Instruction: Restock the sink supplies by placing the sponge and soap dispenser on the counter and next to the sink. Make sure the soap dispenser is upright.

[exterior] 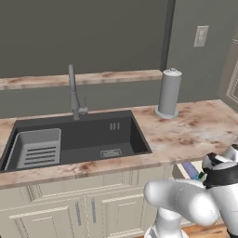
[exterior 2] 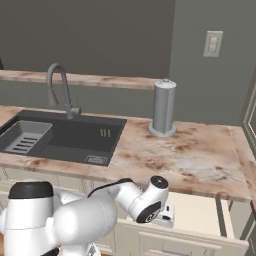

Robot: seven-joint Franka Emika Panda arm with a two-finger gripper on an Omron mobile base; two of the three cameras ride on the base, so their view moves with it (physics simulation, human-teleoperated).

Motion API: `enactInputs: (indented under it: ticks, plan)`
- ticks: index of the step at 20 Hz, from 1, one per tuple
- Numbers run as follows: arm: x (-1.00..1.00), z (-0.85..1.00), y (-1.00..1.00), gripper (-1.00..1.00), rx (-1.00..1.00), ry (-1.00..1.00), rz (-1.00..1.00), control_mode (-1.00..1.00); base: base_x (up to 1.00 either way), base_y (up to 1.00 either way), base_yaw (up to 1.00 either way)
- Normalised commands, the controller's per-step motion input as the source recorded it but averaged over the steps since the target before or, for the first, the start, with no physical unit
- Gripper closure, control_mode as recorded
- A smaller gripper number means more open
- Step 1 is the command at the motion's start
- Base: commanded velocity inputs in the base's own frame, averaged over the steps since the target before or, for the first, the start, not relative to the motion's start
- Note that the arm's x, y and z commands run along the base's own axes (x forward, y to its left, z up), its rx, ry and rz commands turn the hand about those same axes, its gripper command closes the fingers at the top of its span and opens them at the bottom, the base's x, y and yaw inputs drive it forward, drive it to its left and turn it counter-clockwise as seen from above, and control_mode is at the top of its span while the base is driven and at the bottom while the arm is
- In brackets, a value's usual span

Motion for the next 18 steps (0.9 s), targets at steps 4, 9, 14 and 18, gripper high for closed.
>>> enactInputs:
  ticks: [4, 9, 14, 18]
  plan:
    - [-0.92, 0.0, 0.01, -1.0, 0.01, 0.02, 0.0, -1.0, 0.0, 0.0, 0.0]
    - [-1.0, 0.02, 0.0, -1.0, 0.05, 0.06, 0.0, -1.0, 0.0, 0.0, 0.0]
    - [-0.45, 0.69, -0.12, -1.0, 0.02, 0.09, -0.01, -1.0, 0.0, 0.0, 0.0]
    - [0.53, 1.0, -0.5, -1.0, 0.0, 0.13, -0.06, -1.0, 0.0, 0.0, 0.0]
